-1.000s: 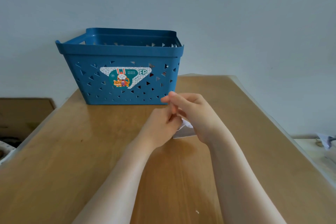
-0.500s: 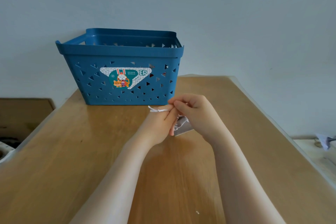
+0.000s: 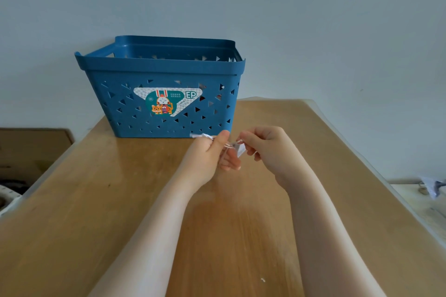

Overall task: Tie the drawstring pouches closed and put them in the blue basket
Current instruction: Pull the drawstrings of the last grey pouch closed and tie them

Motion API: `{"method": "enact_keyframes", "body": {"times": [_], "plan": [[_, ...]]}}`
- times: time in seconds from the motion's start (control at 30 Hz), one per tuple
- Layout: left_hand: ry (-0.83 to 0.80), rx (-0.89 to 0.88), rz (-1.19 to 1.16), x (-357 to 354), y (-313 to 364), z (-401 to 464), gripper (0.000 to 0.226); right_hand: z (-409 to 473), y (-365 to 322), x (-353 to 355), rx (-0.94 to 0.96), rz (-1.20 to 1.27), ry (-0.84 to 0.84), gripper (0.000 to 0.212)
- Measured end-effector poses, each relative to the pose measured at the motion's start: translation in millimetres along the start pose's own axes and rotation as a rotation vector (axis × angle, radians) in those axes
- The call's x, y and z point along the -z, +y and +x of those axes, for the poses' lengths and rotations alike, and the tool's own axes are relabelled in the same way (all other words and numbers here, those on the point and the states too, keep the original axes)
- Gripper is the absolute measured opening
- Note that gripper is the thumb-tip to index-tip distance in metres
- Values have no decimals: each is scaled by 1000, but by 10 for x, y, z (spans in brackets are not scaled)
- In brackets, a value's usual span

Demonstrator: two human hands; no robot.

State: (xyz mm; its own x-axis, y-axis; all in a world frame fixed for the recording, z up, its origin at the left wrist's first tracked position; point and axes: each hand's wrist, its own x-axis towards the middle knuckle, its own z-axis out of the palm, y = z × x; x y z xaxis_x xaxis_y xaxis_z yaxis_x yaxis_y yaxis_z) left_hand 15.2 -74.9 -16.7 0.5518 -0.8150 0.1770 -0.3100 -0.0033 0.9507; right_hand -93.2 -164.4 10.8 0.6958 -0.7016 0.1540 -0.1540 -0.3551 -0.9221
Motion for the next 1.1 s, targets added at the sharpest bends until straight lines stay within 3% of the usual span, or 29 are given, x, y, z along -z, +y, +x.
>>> {"method": "enact_keyframes", "body": {"times": [0.27,0.37,0.47,0.57,0.63,0.77,0.9,1.1], "plan": [[19,-93,-27,53,0,-17,36,-32,-1,49,60,-119,-227,18],[13,-85,-69,86,-1,-4,27,-22,10,36,75,-67,-102,2],[-21,-59,-135,123,13,2,22,-4,36,66,137,-74,-26,27],[-158,-3,-189,141,49,-39,17,-21,43,64,143,-62,-213,44],[-238,27,-183,144,78,-73,13,-24,58,39,137,-81,-277,37],[-264,22,-132,197,119,-83,12,-31,62,49,104,-61,-252,14],[-282,24,-51,249,134,-83,7,-30,85,91,69,-62,-246,10],[-270,24,71,352,144,-63,11,-44,78,126,48,-114,-368,14]]}}
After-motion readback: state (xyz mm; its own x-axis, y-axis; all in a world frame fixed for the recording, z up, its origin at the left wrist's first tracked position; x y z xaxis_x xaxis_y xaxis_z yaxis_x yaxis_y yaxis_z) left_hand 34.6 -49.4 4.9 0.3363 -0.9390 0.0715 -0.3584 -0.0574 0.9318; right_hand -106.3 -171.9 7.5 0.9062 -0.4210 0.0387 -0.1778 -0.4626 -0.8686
